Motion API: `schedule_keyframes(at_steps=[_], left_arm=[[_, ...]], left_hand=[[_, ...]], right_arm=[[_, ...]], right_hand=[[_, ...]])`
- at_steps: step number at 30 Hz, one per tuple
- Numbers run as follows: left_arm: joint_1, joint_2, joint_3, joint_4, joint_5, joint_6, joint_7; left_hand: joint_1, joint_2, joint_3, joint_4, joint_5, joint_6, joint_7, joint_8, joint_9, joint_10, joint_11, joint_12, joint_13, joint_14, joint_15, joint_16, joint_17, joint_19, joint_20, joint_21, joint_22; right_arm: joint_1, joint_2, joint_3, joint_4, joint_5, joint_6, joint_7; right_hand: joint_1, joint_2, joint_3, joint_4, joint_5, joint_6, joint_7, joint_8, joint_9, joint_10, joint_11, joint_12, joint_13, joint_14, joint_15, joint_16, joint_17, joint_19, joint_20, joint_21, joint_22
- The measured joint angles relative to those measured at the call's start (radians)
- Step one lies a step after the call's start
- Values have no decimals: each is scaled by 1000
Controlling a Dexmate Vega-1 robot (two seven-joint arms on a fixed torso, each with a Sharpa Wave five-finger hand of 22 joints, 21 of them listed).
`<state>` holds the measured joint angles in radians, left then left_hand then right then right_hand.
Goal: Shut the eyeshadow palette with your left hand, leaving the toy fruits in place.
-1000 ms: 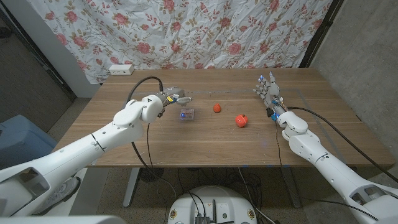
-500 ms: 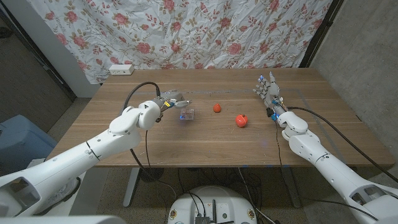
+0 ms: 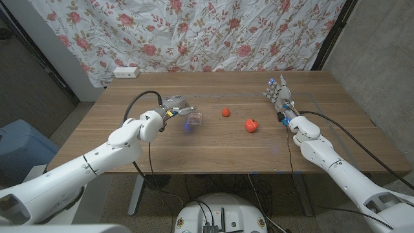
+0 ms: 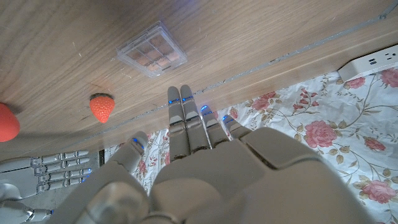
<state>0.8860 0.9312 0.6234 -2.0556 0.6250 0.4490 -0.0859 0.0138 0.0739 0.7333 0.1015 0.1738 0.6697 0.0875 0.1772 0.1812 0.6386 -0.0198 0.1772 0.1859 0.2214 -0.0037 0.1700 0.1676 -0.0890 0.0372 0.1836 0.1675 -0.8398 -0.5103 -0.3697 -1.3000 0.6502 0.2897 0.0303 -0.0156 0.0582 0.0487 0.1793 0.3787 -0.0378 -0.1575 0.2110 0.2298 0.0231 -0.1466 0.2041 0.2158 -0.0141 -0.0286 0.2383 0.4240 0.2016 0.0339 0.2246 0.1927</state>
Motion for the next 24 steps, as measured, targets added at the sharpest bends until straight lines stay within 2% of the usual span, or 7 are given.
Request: schedule_keyframes(at_steps=[5,8,9,13,24], left_arm=[[22,4,-9,2,-9,-20,43],[22,4,-9,2,-13,-32,68],[46,9,-20,7,-16,-37,77],[59,11,-27,11,-24,-50,101],[96,13,-42,37,-41,-85,169]], left_hand=[[0,0,4,-4,0,-8,-8,0,0,-10,-9,0,0,0,0,0,0,-2,-2,0,0],[0,0,8,-8,0,-35,-13,-4,0,-40,-10,-4,-5,-8,8,0,0,-5,-5,0,0],[0,0,10,-7,0,-44,-14,-4,0,-49,-11,-4,-5,-11,11,0,0,-5,-5,0,0],[0,0,16,0,0,-72,-19,-4,-3,-90,-10,-4,-5,-24,10,0,0,-5,-5,0,0],[-1,0,9,25,0,-144,-29,-4,-5,-177,-11,-4,-9,-55,11,0,3,-9,-1,0,3]], right_arm=[[0,0,0,0,0,0,0],[0,0,0,0,0,0,0],[0,0,0,0,0,0,0],[0,0,0,0,0,0,0],[0,0,0,0,0,0,0]], right_hand=[[0,0,0,0,0,0,0,0,0,0,0,0,0,0,0,0,0,0,0,0,0],[0,0,0,0,0,0,0,0,0,0,0,0,0,0,0,0,0,0,0,0,0],[0,0,0,0,0,0,0,0,0,0,0,0,0,0,0,0,0,0,0,0,0],[0,0,0,0,0,0,0,0,0,0,0,0,0,0,0,0,0,0,0,0,0],[0,0,0,0,0,0,0,0,0,0,0,0,0,0,0,0,0,0,0,0,0]])
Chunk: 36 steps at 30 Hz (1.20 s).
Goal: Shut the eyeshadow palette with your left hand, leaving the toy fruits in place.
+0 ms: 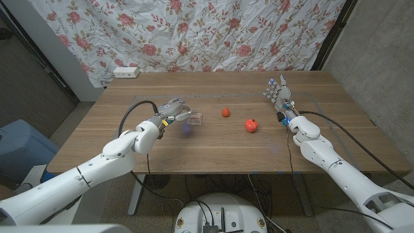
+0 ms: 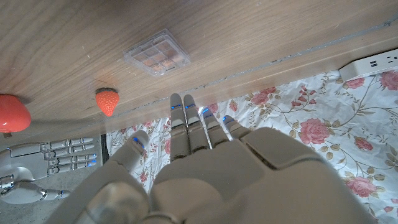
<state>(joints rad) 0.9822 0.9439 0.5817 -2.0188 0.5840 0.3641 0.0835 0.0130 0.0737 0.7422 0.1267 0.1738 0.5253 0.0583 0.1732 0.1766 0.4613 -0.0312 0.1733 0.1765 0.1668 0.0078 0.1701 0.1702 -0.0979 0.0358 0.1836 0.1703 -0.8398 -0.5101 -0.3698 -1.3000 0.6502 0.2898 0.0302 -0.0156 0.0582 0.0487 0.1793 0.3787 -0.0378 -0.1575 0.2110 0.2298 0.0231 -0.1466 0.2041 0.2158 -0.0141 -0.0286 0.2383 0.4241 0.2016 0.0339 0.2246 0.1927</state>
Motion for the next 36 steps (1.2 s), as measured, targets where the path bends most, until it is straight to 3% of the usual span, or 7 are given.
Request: schedule_keyframes(at_steps=[5,17,29,36], left_arm=[[8,-1,-3,10,-4,-19,31],[30,1,-5,50,-11,-81,79],[52,19,-4,74,-8,-123,101],[65,29,-4,91,-8,-143,110]], left_hand=[[-12,-4,-12,20,0,-49,-16,0,-4,-54,-5,0,0,-34,1,0,0,-2,2,0,0],[-25,-7,-47,63,4,-196,-63,-4,-4,-206,-34,0,-5,-136,-12,0,5,-69,-11,0,0],[-25,-7,-83,67,8,-320,-97,-4,-4,-313,-56,0,-5,-221,-16,0,9,-70,-13,0,5],[-25,-7,-102,67,8,-405,-104,-12,-4,-377,-53,0,-5,-286,-16,0,9,-71,-22,0,4]], right_arm=[[0,0,0,0,0,0,0],[0,0,0,0,0,0,0],[0,0,0,0,0,0,0],[0,0,0,0,0,0,0]], right_hand=[[0,0,0,0,0,0,0,0,0,0,0,0,0,0,0,0,0,0,0,0,0],[0,0,0,0,0,0,0,0,0,0,0,0,0,0,0,0,0,0,0,0,0],[0,0,0,0,0,0,0,0,0,0,0,0,0,0,0,0,0,0,0,0,0],[0,0,0,0,0,0,0,0,0,0,0,0,0,0,0,0,0,0,0,0,0]])
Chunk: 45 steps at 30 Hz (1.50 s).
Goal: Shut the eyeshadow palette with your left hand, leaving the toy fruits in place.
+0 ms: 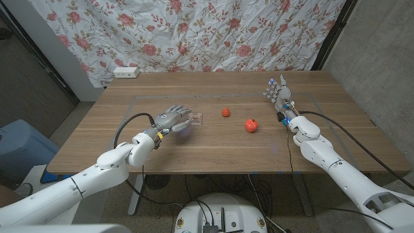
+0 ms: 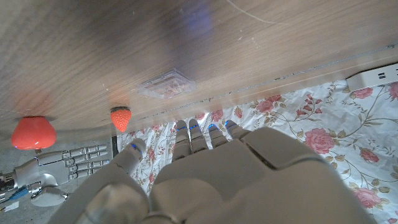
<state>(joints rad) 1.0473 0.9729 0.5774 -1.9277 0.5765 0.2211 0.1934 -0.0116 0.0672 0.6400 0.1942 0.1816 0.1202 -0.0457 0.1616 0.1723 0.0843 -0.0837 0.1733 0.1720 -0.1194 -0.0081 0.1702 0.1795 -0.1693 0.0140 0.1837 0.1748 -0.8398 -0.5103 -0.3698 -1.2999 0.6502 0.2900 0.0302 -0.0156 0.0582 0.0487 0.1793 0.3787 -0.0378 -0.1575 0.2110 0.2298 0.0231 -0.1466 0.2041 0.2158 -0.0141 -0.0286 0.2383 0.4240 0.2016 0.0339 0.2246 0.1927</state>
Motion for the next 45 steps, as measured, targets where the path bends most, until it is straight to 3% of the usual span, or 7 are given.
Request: schedule_keyframes(at_steps=[9,45], left_arm=[[6,11,-1,22,-1,-26,2],[-26,14,35,74,47,-89,-63]], left_hand=[[0,0,-8,0,0,-43,3,0,0,-32,4,0,0,-46,5,0,0,-5,-5,0,0],[0,0,-5,5,0,-56,6,13,0,-44,5,5,0,-47,6,8,2,-2,-1,0,0]], right_arm=[[0,0,0,0,0,0,0],[0,0,0,0,0,0,0]], right_hand=[[0,0,0,0,0,0,0,0,0,0,0,0,0,0,0,0,0,0,0,0,0],[0,0,0,0,0,0,0,0,0,0,0,0,0,0,0,0,0,0,0,0,0]])
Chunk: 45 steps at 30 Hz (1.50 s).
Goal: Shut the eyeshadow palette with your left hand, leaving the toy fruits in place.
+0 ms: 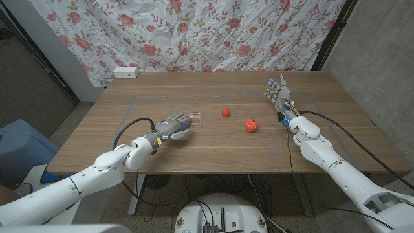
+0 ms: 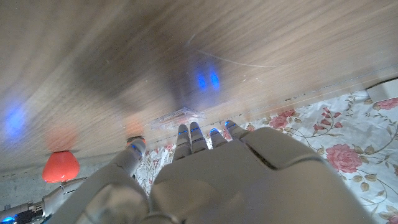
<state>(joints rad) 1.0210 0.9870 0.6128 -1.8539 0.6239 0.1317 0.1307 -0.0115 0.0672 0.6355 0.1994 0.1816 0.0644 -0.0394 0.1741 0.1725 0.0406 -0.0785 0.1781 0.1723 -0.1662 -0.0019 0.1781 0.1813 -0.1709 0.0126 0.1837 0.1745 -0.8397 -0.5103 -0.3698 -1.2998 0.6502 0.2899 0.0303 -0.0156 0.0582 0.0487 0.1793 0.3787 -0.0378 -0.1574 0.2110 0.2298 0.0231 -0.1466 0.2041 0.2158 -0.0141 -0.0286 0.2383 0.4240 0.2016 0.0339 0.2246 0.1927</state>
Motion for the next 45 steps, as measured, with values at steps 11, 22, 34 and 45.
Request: schedule_keyframes(at_steps=[11,22,34,45], left_arm=[[-22,-7,16,16,20,-16,-16],[-32,-9,23,21,31,-21,-38],[-29,-5,22,21,31,-23,-42],[-19,-6,4,16,22,-25,-9]], left_hand=[[0,0,5,3,0,15,4,8,0,11,-4,7,0,0,0,0,2,0,0,0,0],[0,0,7,4,0,32,11,11,-2,31,-6,11,-2,0,0,7,3,0,0,0,5],[0,0,8,6,0,41,13,12,-3,37,-8,14,-3,0,0,12,3,0,0,6,5],[0,0,10,4,0,49,16,15,0,41,-12,20,0,0,0,12,3,0,0,14,2]], right_arm=[[0,0,0,0,0,0,0],[0,-1,0,0,0,0,0],[0,-1,0,-1,0,-1,0],[-1,-1,0,-2,0,-1,0]], right_hand=[[0,0,0,0,0,0,0,0,0,0,0,0,0,0,0,0,0,0,0,0,0],[0,0,0,0,0,0,0,0,0,0,0,0,0,0,0,0,0,0,0,0,0],[0,0,0,0,0,0,0,0,0,0,0,0,0,0,0,0,0,0,0,0,0],[0,0,0,0,0,0,0,0,0,0,0,0,0,0,0,0,0,0,0,0,0]])
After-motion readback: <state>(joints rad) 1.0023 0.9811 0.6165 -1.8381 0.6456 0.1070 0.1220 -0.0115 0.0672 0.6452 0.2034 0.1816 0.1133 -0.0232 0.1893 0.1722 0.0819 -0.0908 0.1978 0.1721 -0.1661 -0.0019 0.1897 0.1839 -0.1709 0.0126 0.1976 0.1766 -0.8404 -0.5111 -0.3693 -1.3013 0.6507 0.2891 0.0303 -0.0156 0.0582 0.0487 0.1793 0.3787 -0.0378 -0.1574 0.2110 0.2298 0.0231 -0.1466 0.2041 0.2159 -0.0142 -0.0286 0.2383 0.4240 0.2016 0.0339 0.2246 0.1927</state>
